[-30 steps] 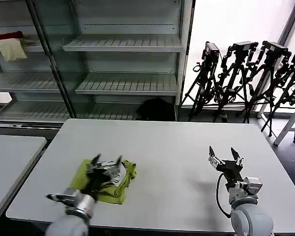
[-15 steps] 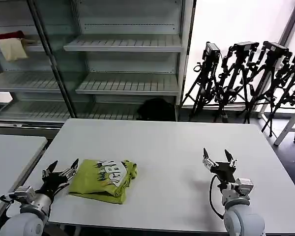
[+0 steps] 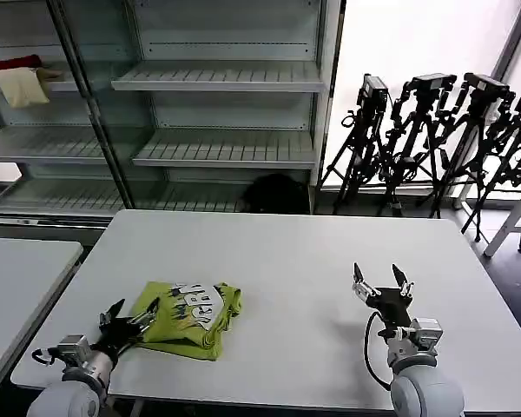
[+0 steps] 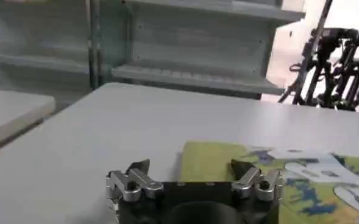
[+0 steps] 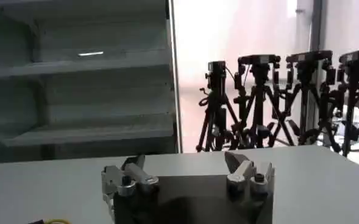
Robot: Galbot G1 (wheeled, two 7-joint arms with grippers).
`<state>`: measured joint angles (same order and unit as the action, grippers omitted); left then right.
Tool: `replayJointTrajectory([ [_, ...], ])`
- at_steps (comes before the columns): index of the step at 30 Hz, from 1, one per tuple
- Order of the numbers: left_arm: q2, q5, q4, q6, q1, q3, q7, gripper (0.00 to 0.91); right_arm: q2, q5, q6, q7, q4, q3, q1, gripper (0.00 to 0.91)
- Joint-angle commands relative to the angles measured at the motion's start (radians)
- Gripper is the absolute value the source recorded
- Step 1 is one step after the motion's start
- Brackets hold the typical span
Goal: Fold and organize the clothes.
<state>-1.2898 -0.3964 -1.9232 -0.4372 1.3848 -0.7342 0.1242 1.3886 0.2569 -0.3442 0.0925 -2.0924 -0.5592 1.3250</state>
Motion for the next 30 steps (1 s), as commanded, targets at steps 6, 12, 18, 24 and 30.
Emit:
replayJointTrajectory([
  [6,0.001,-0.019,0.019,-0.018,-0.004,0.014,-0.010,0.836,0.000,-0.005,0.008,-0.002,-0.004,-0.002,0.005,0.907],
  [12,0.008,-0.267,0.007,-0.094,-0.008,-0.022,-0.035,0.746,0.001,-0.003,0.011,-0.001,0.002,-0.001,0.001,0.907],
  [18,0.002,-0.278,0.007,-0.103,0.002,-0.022,-0.046,0.202,0.002,0.000,0.013,-0.001,0.010,-0.004,-0.006,0.907],
  [24,-0.005,-0.299,0.005,-0.118,-0.004,-0.021,-0.047,0.020,0.003,-0.001,0.014,0.002,0.015,-0.004,-0.009,0.907],
  [30,-0.007,-0.311,0.004,-0.114,-0.010,-0.017,-0.048,0.020,0.001,0.000,0.018,0.003,0.019,-0.008,-0.010,0.907],
])
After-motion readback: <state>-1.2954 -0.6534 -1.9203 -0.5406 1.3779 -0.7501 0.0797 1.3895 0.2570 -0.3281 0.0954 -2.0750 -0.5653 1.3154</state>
